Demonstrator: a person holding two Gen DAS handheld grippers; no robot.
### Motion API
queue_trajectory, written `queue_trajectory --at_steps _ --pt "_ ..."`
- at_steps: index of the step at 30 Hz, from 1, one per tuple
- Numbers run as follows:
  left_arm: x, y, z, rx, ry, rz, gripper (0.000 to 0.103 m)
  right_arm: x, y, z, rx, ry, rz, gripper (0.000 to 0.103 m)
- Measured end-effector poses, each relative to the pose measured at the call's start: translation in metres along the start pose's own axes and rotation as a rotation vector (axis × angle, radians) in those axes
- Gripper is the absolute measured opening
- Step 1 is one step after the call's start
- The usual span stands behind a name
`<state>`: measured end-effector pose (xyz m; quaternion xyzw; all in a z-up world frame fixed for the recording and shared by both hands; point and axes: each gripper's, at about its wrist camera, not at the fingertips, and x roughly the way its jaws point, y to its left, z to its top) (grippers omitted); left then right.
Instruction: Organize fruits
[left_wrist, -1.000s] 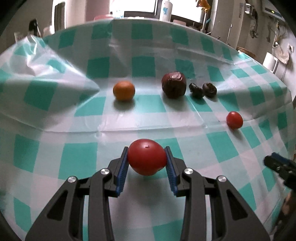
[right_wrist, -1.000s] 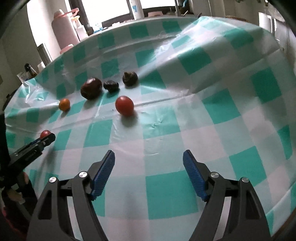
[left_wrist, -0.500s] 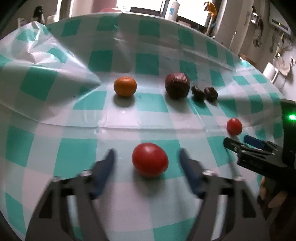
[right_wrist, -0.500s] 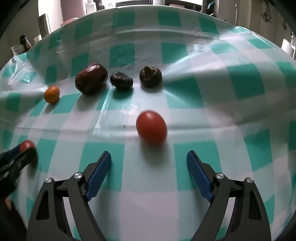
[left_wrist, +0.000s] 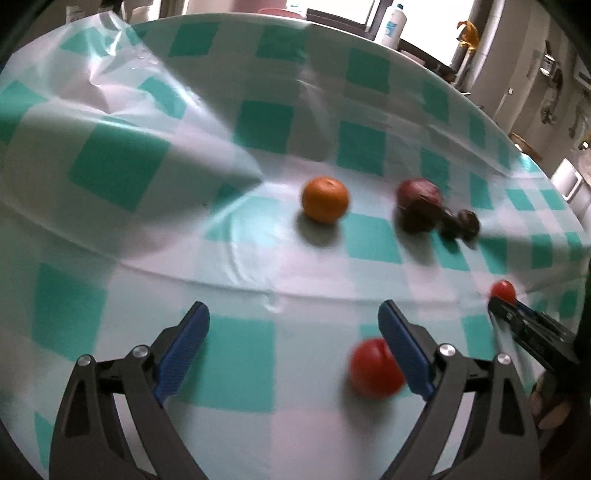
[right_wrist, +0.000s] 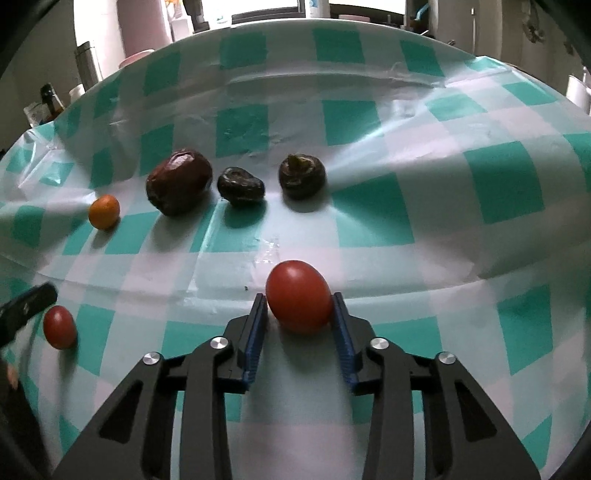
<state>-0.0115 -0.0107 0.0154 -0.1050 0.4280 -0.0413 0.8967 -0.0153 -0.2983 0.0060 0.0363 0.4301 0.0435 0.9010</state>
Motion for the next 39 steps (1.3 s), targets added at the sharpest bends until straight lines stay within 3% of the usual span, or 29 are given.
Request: queue_trajectory --at_steps 5,8,11,15,17,25,32,37,39 --pt "-0.006 0.012 -0.003 -0.038 0.007 -0.073 0.093 0.0 -0.002 0.001 0.006 -0.002 0.02 0.047" --pt "-0.014 -0.014 -0.018 0.064 0.001 -0.116 0.096 0.001 -0.001 0.001 0.006 -0.003 0.017 0.047" --pt "-0.008 -0.045 -0.029 0.192 0.007 -0.05 0.096 0.001 0.0 0.002 0.007 -0.003 0.014 0.046" --pt "0.002 -0.057 -0.029 0.225 0.026 0.036 0.095 0.002 -0.001 0.003 0.011 -0.003 0.011 0.044" --pt "0.009 -0.06 -0.031 0.248 0.054 0.072 0.08 0.002 0.001 0.004 0.005 -0.002 -0.001 0.043" --pt "0.006 -0.064 -0.035 0.293 0.025 0.073 0.056 0.004 0.01 0.004 -0.045 0.006 -0.071 0.037" --pt "0.004 -0.063 -0.036 0.288 0.021 0.067 0.05 0.003 0.013 0.003 -0.068 0.005 -0.098 0.038" --pt "0.004 -0.063 -0.035 0.289 0.021 0.069 0.05 0.005 0.007 0.004 -0.031 0.013 -0.12 0.056" --pt "0.004 -0.063 -0.035 0.288 0.021 0.068 0.05 0.006 0.002 0.004 -0.008 0.016 -0.105 0.058"
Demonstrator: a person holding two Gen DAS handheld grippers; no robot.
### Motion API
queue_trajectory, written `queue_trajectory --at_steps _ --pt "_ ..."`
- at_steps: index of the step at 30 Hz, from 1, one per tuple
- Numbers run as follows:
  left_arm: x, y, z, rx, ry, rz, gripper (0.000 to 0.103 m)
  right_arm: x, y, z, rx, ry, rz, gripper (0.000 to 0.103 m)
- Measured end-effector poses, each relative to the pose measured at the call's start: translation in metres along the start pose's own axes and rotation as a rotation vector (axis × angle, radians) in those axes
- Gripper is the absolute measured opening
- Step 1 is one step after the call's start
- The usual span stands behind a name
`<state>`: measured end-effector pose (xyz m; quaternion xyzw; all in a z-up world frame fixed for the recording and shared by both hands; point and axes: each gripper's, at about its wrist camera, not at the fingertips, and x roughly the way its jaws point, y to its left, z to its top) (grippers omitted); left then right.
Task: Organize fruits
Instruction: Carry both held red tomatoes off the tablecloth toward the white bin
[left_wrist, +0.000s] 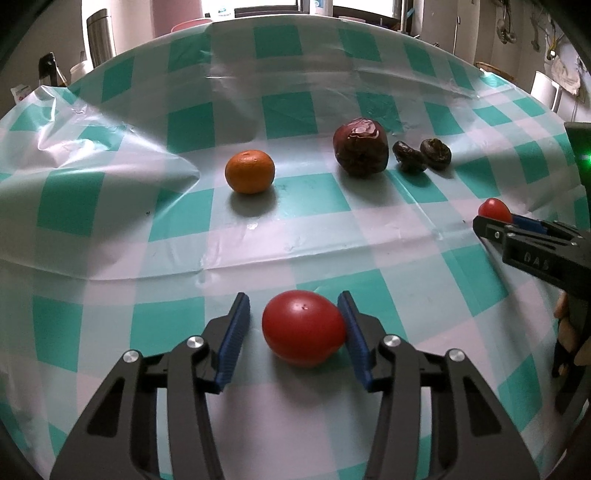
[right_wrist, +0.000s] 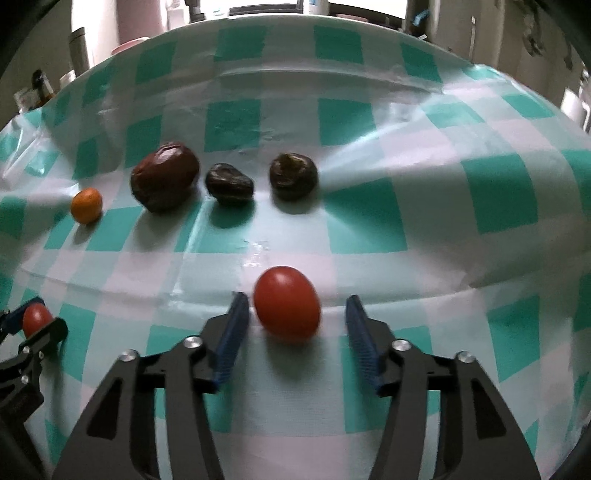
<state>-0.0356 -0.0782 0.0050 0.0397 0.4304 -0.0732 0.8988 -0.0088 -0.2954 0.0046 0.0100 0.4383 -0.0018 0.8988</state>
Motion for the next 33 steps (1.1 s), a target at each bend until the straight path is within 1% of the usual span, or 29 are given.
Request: queue_trajectory --at_steps 3,6,8,9,10,11,12,13,16,22,27,29,30,32,33 --pt "0.0 0.0 0.0 -0.001 0.0 0.002 0.051 0.0 0.003 0.0 -0.007 -0.001 -0.01 0.058" --pt "0.0 0.001 0.0 0.001 0.0 -0.001 0.051 0.0 0.002 0.0 0.009 0.0 0.016 0.06" --pt "0.0 0.001 0.0 0.0 0.0 -0.003 0.051 -0.001 0.002 0.0 0.009 -0.001 0.017 0.059" --pt "0.0 0.0 0.0 0.0 0.0 -0.002 0.051 -0.001 0.003 0.0 0.006 -0.004 0.016 0.053" --pt "0.0 0.0 0.0 -0.003 -0.001 -0.004 0.05 -0.001 0.003 0.001 -0.001 -0.008 0.019 0.038" --pt "0.0 0.001 -0.001 -0.007 -0.002 -0.003 0.049 -0.002 0.003 0.001 -0.014 -0.014 0.026 0.032" --pt "0.0 0.002 0.0 -0.015 -0.004 0.003 0.042 -0.003 0.007 0.0 -0.03 -0.016 0.008 0.032" --pt "-0.001 0.006 -0.001 -0.035 -0.009 -0.006 0.039 -0.002 0.008 0.0 -0.037 -0.018 -0.001 0.032" --pt "-0.003 0.015 -0.002 -0.073 -0.02 -0.054 0.038 -0.003 0.011 -0.001 -0.047 -0.021 -0.015 0.031" --pt "-0.003 0.02 -0.003 -0.101 -0.027 -0.104 0.038 -0.003 0.01 -0.001 -0.035 -0.017 -0.003 0.031" --pt "-0.002 0.027 -0.002 -0.148 -0.034 -0.153 0.038 -0.003 0.005 -0.001 -0.02 -0.014 0.004 0.031" --pt "-0.006 0.03 -0.003 -0.164 -0.034 -0.157 0.038 -0.009 0.006 -0.005 0.014 0.004 0.014 0.031" --pt "-0.011 0.033 -0.006 -0.179 -0.04 -0.159 0.038 -0.021 0.009 -0.01 0.021 -0.007 0.055 0.031" --pt "-0.024 0.042 -0.015 -0.229 -0.053 -0.18 0.038 -0.042 0.019 -0.018 -0.007 -0.044 0.077 0.031" --pt "-0.034 0.049 -0.021 -0.268 -0.067 -0.181 0.038 -0.061 0.027 -0.026 -0.031 -0.08 0.086 0.031"
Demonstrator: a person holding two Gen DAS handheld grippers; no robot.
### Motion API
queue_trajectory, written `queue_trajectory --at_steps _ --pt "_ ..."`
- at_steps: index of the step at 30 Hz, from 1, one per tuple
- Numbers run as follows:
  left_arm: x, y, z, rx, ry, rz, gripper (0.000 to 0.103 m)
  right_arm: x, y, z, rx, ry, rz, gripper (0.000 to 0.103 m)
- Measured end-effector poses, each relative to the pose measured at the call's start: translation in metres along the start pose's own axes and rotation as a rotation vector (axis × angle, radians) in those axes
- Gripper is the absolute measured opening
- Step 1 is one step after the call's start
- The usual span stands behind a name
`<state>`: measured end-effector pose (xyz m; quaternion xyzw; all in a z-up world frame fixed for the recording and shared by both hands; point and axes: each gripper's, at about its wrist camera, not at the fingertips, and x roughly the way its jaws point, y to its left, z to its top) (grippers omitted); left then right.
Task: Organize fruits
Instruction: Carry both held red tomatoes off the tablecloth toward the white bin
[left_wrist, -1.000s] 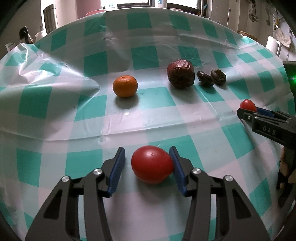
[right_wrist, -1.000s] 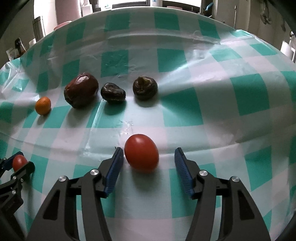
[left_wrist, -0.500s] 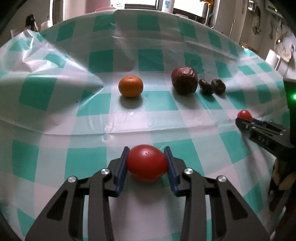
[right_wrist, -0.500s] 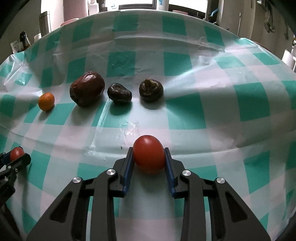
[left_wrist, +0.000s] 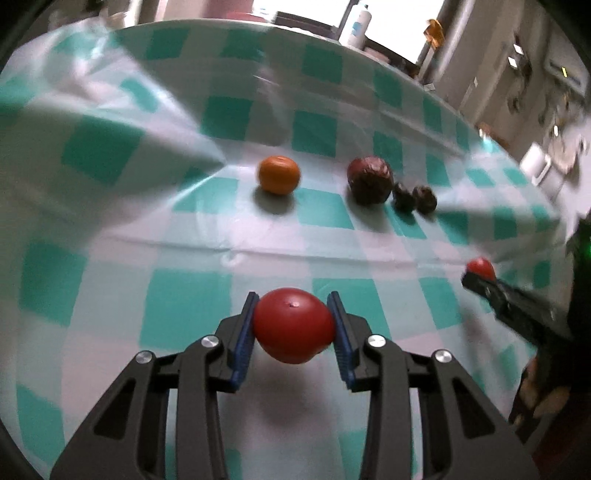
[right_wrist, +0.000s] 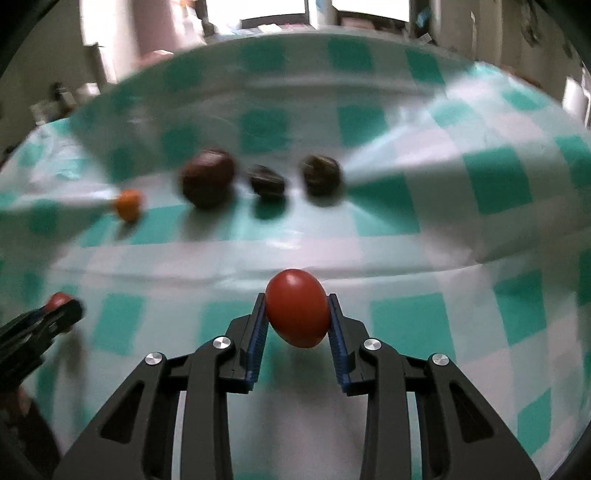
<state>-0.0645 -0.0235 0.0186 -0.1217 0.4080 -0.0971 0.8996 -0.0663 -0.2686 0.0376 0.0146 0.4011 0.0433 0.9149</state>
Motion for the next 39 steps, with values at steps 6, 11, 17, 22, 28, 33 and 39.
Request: queue_trajectory --at_steps 6,11,17,22,28,33,39 --pt "-0.046 0.011 -0.019 -0.056 -0.095 0.05 0.038 -0.063 0.032 -0.04 -0.134 -0.102 -0.013 0.031" --pt "-0.064 -0.014 -0.04 0.024 -0.1 0.05 0.038 -0.09 0.028 -0.071 -0.159 -0.113 -0.045 0.031" --pt "-0.067 -0.056 -0.064 0.125 -0.072 0.014 0.038 -0.129 -0.006 -0.103 -0.149 -0.146 -0.115 0.031" --pt "-0.069 -0.106 -0.084 0.246 -0.055 -0.029 0.038 -0.15 -0.044 -0.129 -0.105 -0.148 -0.181 0.031" --pt "-0.074 -0.165 -0.113 0.386 -0.029 -0.094 0.038 -0.179 -0.092 -0.17 -0.041 -0.141 -0.257 0.031" --pt "-0.076 -0.212 -0.139 0.498 0.004 -0.157 0.038 -0.194 -0.132 -0.213 0.033 -0.096 -0.327 0.031" --pt "-0.077 -0.281 -0.188 0.699 0.06 -0.248 0.038 -0.193 -0.172 -0.271 0.143 -0.001 -0.363 0.031"
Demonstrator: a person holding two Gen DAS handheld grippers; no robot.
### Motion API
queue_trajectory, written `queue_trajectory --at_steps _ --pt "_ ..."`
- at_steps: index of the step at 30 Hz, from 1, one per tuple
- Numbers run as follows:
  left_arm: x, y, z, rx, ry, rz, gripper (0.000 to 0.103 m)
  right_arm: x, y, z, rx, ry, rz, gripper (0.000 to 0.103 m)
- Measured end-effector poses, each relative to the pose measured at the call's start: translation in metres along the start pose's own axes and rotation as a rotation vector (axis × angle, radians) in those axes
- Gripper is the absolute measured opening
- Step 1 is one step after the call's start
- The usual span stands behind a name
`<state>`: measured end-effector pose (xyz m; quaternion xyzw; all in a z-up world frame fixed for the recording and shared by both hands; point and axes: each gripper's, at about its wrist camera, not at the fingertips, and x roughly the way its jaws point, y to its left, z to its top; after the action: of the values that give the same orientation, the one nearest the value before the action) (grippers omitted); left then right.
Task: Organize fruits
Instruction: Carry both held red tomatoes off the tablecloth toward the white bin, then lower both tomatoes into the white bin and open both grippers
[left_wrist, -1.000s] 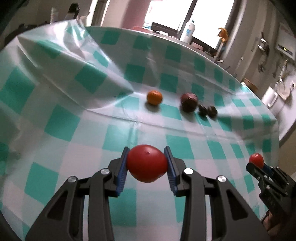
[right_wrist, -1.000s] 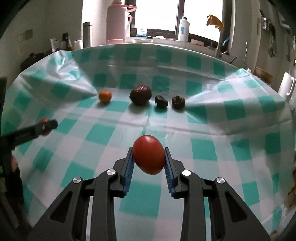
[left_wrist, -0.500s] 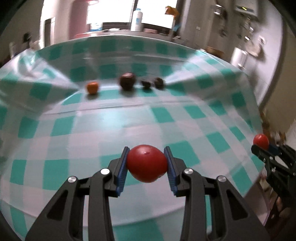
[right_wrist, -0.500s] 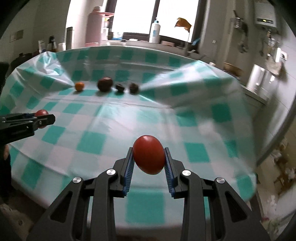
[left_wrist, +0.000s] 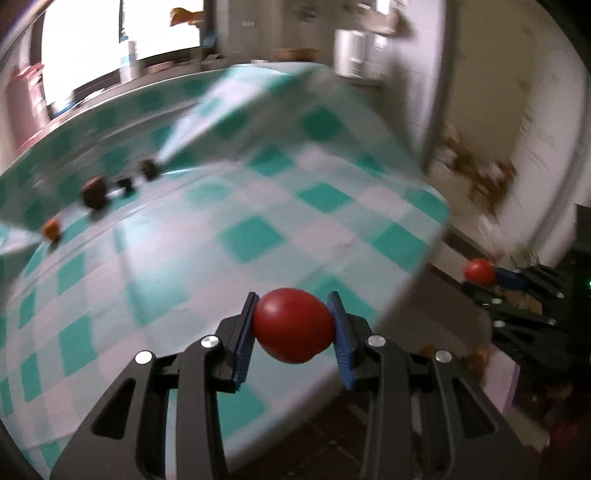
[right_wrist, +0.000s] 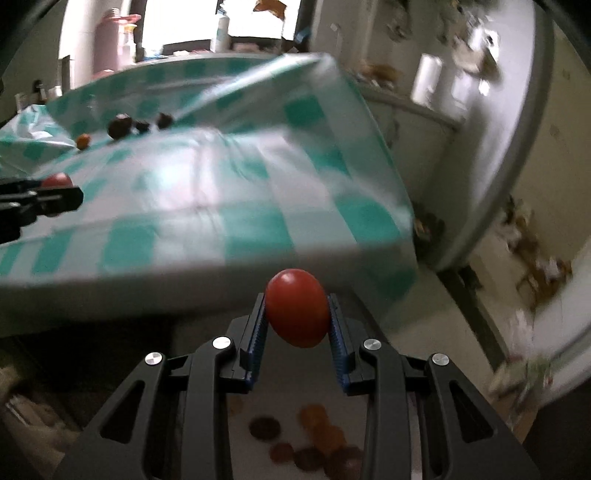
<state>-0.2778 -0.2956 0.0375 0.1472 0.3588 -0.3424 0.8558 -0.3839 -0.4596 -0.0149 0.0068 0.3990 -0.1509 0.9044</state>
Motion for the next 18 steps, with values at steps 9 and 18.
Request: queue_trajectory --at_steps 9,18 --pt "0.035 -0.104 -0.023 0.285 0.106 -0.132 0.038 0.042 -0.031 -0.063 0.089 0.17 -0.038 0.031" --pt "0.114 -0.152 -0.065 0.45 0.297 -0.145 0.038 0.085 -0.043 -0.111 0.208 0.329 0.018 0.032"
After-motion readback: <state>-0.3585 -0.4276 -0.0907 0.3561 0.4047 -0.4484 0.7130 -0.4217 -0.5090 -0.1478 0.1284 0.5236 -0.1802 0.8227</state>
